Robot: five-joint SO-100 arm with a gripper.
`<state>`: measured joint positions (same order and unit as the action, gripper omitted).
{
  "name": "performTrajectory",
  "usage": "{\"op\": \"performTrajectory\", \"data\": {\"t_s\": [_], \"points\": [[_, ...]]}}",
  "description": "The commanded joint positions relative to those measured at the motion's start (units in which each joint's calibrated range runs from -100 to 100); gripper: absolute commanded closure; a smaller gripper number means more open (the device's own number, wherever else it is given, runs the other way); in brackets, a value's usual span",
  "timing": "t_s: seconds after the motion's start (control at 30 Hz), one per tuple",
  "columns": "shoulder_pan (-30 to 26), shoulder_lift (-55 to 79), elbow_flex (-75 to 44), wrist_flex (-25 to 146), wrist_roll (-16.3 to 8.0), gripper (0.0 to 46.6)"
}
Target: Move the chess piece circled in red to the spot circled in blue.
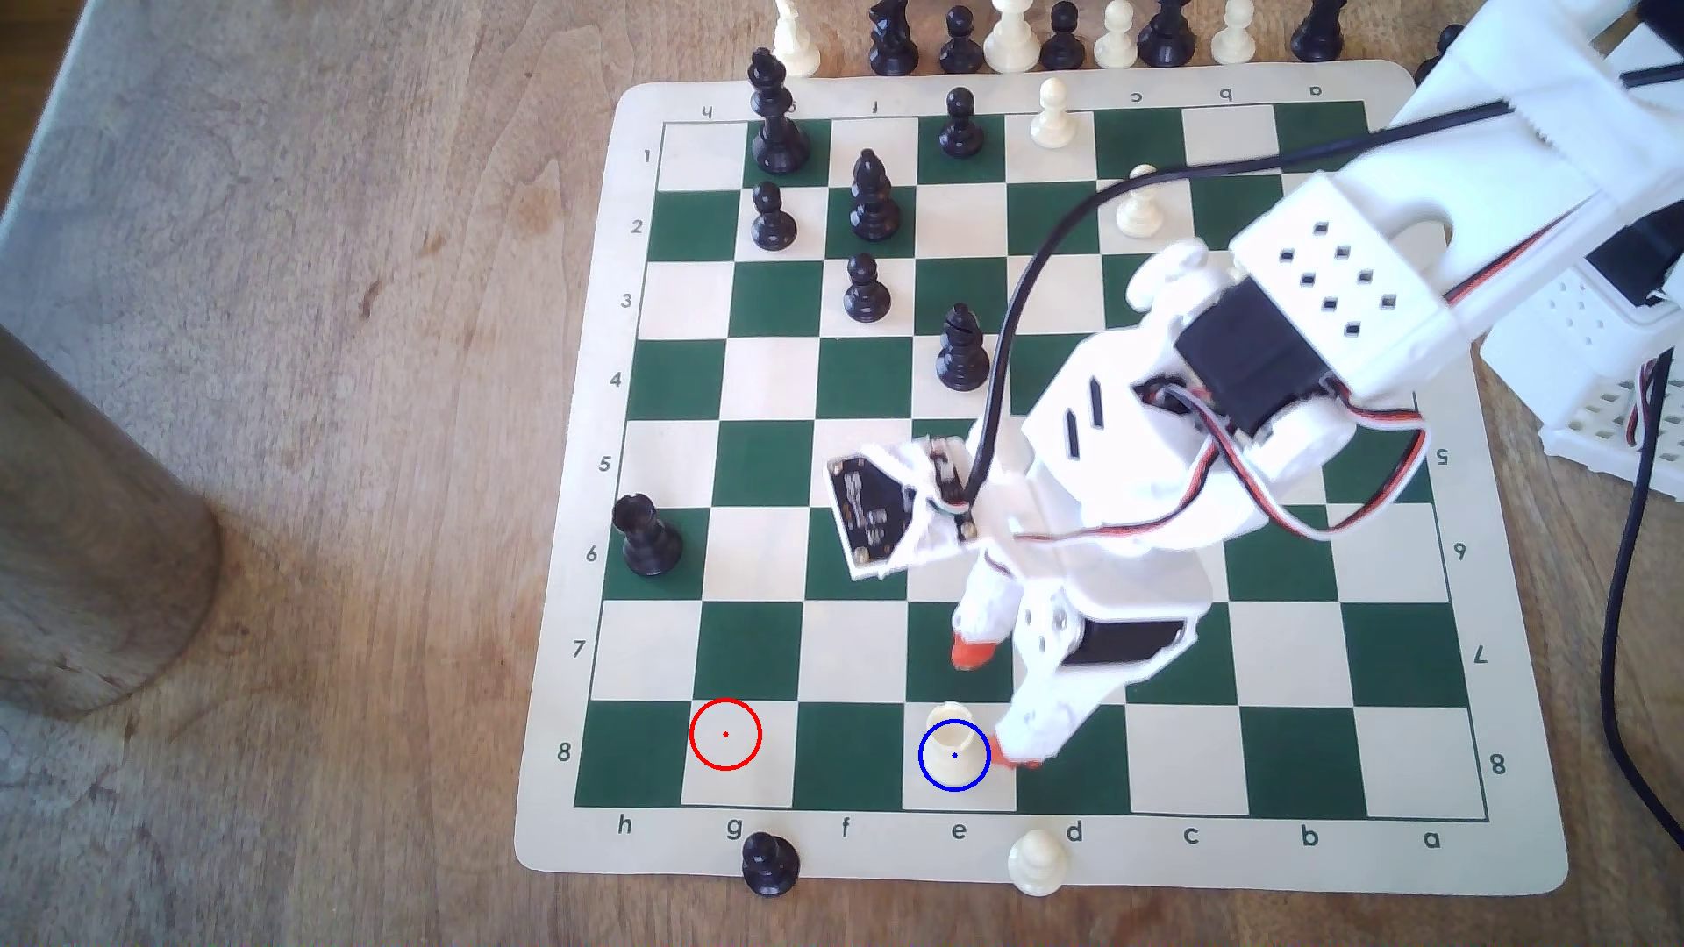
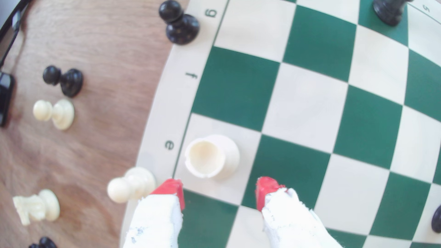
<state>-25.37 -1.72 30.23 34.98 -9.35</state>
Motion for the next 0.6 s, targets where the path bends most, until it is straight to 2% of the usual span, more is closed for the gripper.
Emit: {"op": "performTrajectory", "data": {"t_s": [0.0, 0.27, 0.57], "points": [[0.5, -11.2, 0.2, 2.3, 0.2, 29.0], [-0.1, -28.9, 17.3, 5.3, 0.5, 27.7], [-1.1, -55.4, 36.8, 12.9, -0.5, 29.2]]}}
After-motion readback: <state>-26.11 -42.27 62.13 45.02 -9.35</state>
